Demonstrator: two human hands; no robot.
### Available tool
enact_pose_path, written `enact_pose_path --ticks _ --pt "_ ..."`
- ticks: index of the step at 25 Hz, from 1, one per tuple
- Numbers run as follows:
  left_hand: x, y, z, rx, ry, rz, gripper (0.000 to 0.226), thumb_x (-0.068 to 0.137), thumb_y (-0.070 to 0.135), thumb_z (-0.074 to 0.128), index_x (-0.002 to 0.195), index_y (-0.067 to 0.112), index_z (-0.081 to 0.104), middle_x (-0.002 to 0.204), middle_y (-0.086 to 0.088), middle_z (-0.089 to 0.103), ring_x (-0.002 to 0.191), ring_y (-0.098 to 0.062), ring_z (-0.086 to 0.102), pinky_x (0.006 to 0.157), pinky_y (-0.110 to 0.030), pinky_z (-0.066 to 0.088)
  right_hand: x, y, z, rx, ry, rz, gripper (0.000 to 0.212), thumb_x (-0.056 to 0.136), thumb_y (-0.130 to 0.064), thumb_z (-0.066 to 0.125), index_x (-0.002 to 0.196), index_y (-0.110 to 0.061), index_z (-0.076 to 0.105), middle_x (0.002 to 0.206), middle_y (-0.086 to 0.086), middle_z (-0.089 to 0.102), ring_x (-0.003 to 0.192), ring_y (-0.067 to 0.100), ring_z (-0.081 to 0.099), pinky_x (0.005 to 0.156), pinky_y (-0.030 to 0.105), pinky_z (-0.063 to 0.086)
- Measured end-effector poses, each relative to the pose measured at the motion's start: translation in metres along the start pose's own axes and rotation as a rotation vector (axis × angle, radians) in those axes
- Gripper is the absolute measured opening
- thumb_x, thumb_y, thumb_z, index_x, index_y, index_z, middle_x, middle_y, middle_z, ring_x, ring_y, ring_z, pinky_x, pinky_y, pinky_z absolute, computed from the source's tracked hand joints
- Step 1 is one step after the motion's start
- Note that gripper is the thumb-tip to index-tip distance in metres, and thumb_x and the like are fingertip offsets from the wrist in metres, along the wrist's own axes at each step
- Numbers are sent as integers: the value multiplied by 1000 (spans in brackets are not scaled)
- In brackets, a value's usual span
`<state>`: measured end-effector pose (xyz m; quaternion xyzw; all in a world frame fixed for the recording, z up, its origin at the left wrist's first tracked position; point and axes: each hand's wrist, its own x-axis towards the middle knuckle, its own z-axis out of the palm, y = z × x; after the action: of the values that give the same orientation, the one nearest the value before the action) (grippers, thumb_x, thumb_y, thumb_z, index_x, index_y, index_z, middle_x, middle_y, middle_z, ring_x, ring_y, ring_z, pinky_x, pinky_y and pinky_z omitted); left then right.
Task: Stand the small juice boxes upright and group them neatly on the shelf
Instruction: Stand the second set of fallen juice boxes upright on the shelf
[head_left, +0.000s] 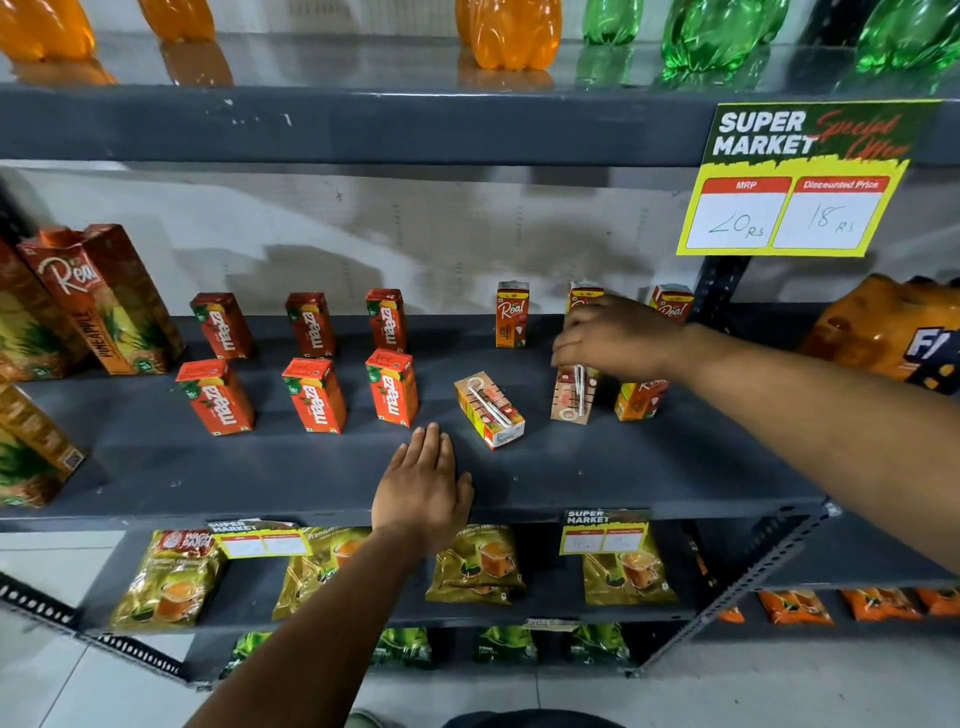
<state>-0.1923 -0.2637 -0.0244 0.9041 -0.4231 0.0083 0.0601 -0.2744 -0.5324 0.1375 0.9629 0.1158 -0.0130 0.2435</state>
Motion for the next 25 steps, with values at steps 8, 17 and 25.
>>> enact_pose_path --ticks 8,17,25 --pt "-1 0 -1 -7 -7 10 69 96 50 13 150 8 8 161 -11 4 148 -23 -1 117 -34 2 10 0 -4 303 -237 456 54 75 -71 57 83 -17 60 75 2 62 73 22 59 61 32 43" --pt "0 -3 -1 -28 -18 30 69 97 50 13 150 7 8 161 -11 3 148 -24 -2 117 -34 0 17 -32 -28 334 168 594 63 78 -71 51 105 -15 61 100 9 66 87 24 62 73 37 52" --pt "1 -17 -3 -41 -23 129 70 96 52 13 150 8 10 161 -11 3 148 -24 -2 119 -35 1 51 -142 15 644 -42 793 65 73 -66 63 106 -10 59 103 10 64 91 27 61 63 31 42"
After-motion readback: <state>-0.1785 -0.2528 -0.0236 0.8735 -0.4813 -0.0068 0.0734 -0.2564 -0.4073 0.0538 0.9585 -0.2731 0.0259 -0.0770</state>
